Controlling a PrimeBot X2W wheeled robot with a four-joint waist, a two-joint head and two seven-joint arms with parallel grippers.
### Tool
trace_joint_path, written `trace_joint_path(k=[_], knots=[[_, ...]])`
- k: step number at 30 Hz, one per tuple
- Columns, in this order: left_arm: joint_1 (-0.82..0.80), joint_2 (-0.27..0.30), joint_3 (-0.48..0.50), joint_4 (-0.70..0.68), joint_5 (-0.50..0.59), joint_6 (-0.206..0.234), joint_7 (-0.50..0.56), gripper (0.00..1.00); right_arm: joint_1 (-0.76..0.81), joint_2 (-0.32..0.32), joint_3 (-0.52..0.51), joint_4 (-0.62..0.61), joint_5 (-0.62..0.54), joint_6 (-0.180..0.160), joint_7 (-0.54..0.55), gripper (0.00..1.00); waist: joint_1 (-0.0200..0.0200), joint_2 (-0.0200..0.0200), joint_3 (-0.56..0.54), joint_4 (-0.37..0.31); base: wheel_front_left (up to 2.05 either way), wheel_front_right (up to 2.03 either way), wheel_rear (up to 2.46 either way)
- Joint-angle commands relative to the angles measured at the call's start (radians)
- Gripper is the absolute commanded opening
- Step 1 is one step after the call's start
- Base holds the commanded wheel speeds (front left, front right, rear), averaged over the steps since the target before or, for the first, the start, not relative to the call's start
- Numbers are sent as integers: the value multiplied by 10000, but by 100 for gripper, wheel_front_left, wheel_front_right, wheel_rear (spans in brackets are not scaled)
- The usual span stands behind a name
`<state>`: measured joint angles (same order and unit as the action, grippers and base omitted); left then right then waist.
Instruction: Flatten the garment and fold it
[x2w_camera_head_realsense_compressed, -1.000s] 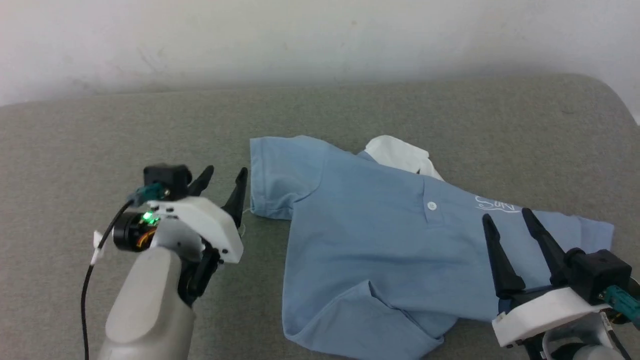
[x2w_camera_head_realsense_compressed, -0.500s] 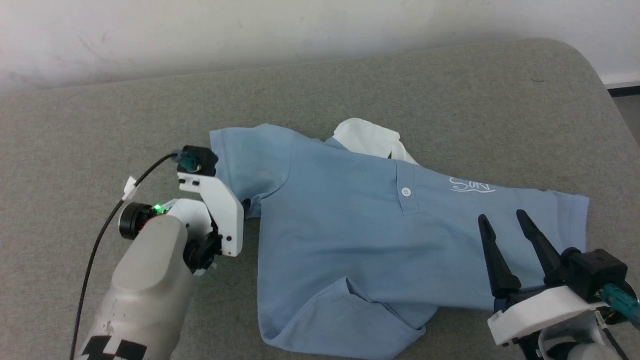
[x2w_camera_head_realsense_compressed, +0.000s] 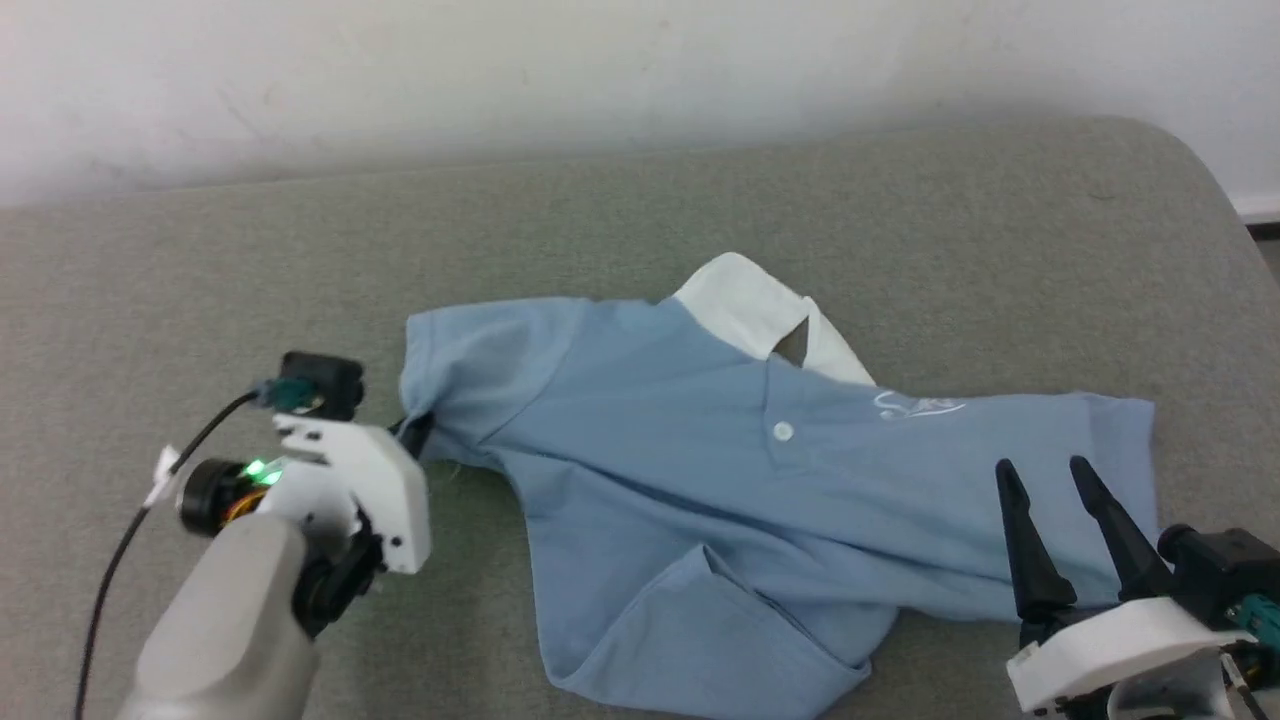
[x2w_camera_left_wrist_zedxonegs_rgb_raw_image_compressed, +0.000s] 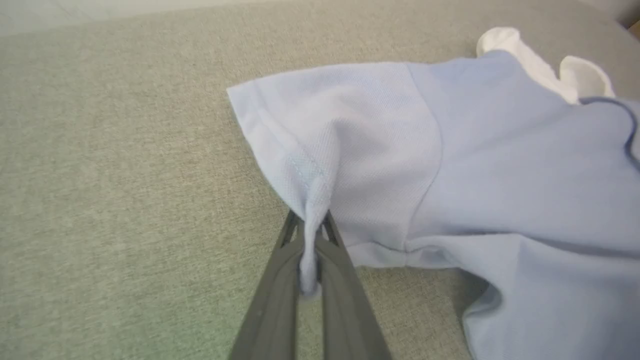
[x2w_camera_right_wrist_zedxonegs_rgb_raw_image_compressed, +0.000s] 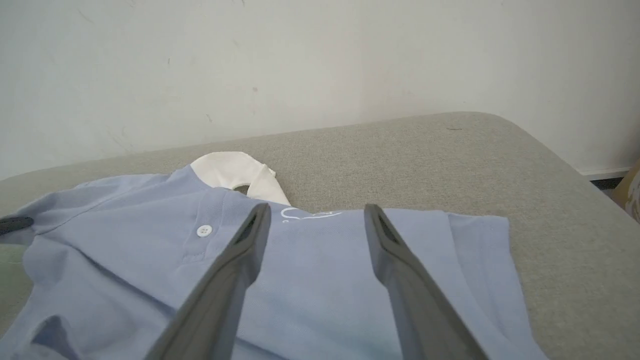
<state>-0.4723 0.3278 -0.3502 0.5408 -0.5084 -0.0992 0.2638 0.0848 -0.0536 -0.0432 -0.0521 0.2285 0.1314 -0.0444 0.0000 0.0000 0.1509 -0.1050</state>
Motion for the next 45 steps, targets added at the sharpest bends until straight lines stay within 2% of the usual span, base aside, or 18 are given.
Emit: trace_joint_path(k=[1,6,10,16,19,22,23,24,27,29,38,41,45], knots=[[517,243,201,-456,-107,240,-98,0,116,33,-57,31,46,-7,11,100,0,0,-359,374,0,0,0],[2783,865,947,-2849,-519,1288,160,0,327,33,-135,-20,103,-7,96,100,0,0,-641,724,0,0,0],[4777,1053,1486,-4405,-907,2236,575,0,460,33,-154,-89,120,-7,180,100,0,0,-771,896,0,0,0],[7015,1000,2270,-5656,-1238,3480,637,0,692,33,-250,-170,125,-7,323,100,0,0,-986,1039,0,0,0],[7755,969,2542,-5900,-1382,3792,622,0,801,33,-309,-208,127,-7,389,100,0,0,-1071,1088,0,0,0],[8049,879,2603,-6017,-1512,3856,617,0,851,33,-348,-232,138,-7,429,100,0,0,-1098,1116,0,0,0],[8098,812,2601,-6051,-1561,3841,563,4,870,33,-371,-237,144,-7,452,100,0,0,-1117,1134,0,0,0],[8092,752,2596,-6070,-1550,3844,454,100,884,33,-388,-241,153,-7,472,100,0,0,-1130,1149,0,0,0],[7811,527,2581,-6155,-1472,3763,-86,100,910,33,-413,-241,154,-7,536,100,0,0,-1173,1192,0,0,0],[7493,445,2658,-6201,-1206,3721,-810,100,887,33,-413,-229,150,-7,576,100,0,0,-1204,1205,0,0,0],[6481,194,2434,-6027,-83,2911,-4108,100,581,33,-278,68,164,-7,1195,100,0,0,-1413,1253,0,0,0],[6288,57,2268,-5904,122,2709,-4698,100,205,33,-168,495,318,-7,1743,100,0,0,-1436,1273,0,0,0],[6136,-206,2116,-5841,284,2654,-4982,100,-729,-68,-37,1364,633,-7,2550,100,0,0,-1344,1321,0,0,0]])
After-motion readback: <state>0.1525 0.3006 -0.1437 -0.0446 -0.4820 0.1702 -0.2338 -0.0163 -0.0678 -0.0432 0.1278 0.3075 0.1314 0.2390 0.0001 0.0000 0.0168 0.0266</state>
